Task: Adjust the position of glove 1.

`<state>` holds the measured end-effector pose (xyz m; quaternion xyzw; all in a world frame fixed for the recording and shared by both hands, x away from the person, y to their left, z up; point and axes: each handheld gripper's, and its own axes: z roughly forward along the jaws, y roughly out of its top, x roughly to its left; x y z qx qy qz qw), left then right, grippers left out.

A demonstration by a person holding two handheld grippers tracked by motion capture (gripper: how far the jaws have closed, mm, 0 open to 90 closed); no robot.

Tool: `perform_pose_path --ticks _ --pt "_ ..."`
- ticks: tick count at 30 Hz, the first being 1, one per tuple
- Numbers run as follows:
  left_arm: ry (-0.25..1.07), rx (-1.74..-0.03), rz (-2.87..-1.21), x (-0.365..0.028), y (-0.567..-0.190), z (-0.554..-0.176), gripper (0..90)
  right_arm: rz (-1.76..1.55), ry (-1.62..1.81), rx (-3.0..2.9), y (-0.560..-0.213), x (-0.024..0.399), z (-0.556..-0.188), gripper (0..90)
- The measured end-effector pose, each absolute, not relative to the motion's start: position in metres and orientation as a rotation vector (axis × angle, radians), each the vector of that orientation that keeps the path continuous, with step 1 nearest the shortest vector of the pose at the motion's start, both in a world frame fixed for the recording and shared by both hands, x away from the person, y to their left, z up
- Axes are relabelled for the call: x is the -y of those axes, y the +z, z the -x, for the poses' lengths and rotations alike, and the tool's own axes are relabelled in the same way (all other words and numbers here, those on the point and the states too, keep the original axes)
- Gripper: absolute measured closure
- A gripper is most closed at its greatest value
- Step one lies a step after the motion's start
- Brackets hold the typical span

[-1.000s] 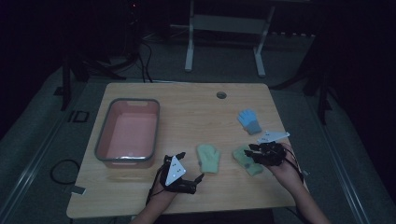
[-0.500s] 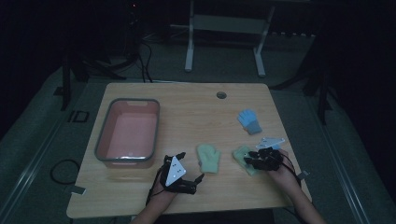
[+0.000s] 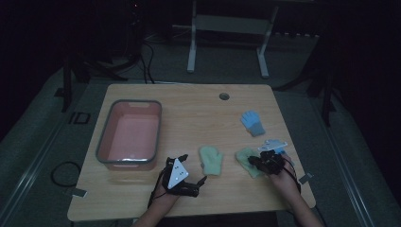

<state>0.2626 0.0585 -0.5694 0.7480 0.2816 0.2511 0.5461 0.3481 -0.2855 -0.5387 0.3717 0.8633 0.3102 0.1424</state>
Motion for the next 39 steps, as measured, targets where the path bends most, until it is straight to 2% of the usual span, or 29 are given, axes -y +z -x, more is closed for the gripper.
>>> perform_pose_path --ticks 10,17,26,39 --pt "0.597 -0.669 -1.775 -0.058 -0.569 -0.263 1.1 -1.139 0.946 -2.321 -0.481 0.268 -0.331 86.9" --pt "0.601 -0.666 -1.776 -0.058 -0.569 -0.263 1.1 -1.291 0.915 -2.166 -0.462 0.250 -0.324 87.2" --pt "0.597 -0.662 -1.776 -0.059 -0.569 -0.262 1.1 -1.348 0.751 -2.074 -0.480 0.231 -0.322 87.3" --pt "0.592 -0.667 -1.772 -0.059 -0.569 -0.263 1.1 -1.455 0.697 -2.108 -0.529 0.234 -0.329 86.7"
